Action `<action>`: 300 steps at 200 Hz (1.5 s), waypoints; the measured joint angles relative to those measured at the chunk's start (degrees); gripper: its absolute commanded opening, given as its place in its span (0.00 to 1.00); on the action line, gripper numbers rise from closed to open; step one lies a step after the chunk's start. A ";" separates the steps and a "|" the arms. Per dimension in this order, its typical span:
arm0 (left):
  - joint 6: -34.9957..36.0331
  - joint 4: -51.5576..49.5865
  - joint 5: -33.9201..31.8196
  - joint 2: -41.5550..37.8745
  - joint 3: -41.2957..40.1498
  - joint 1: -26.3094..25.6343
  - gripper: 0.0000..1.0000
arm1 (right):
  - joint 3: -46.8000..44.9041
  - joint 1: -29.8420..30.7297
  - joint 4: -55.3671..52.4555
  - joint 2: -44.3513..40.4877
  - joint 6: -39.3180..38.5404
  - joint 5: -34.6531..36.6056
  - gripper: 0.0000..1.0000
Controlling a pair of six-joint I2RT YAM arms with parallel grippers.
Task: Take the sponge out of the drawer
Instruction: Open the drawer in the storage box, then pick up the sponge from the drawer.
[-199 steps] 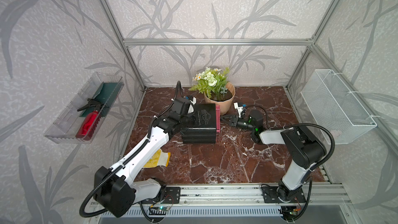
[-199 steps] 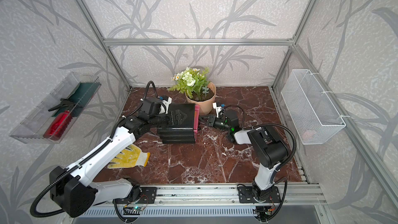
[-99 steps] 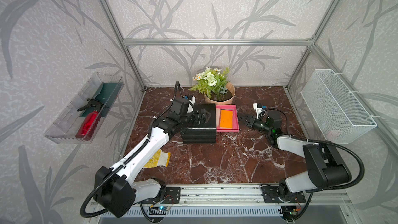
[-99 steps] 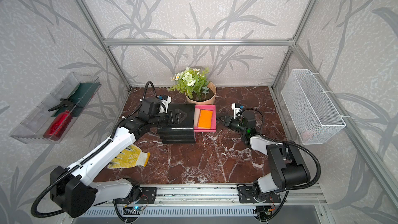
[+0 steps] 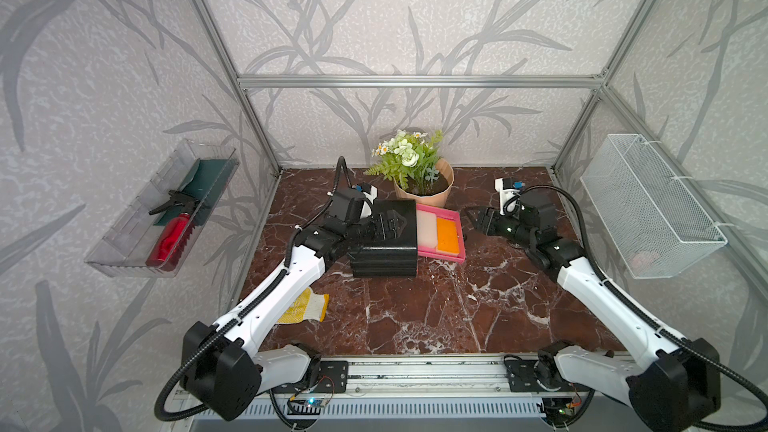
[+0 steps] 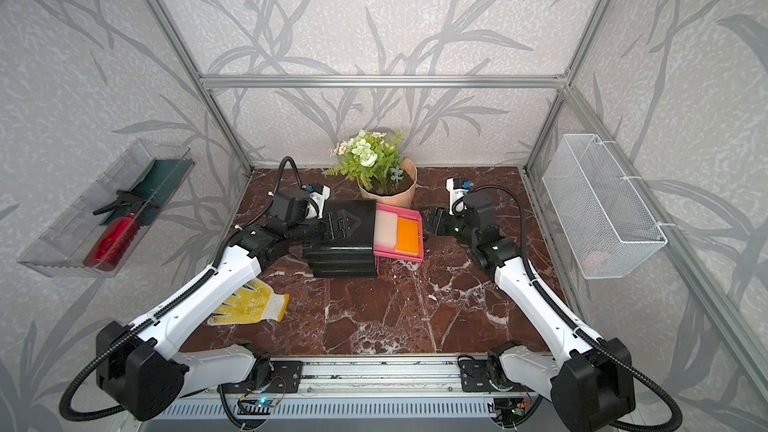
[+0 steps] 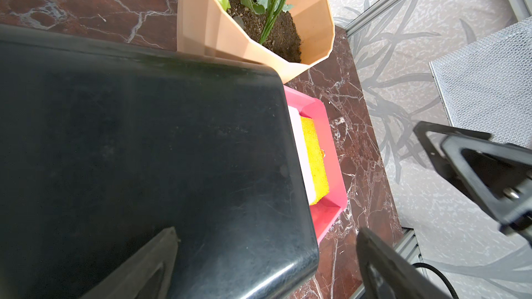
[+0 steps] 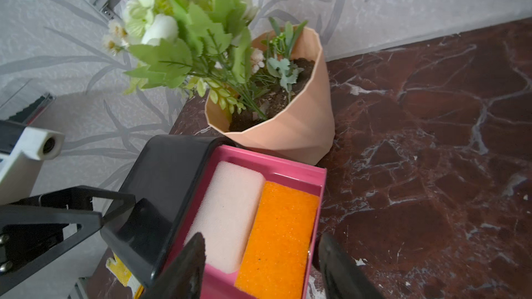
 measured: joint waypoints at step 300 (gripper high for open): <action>-0.68 3.65 2.69 -5.42 -5.53 0.90 0.98 | 6.60 14.78 3.78 23.82 2.49 5.51 0.01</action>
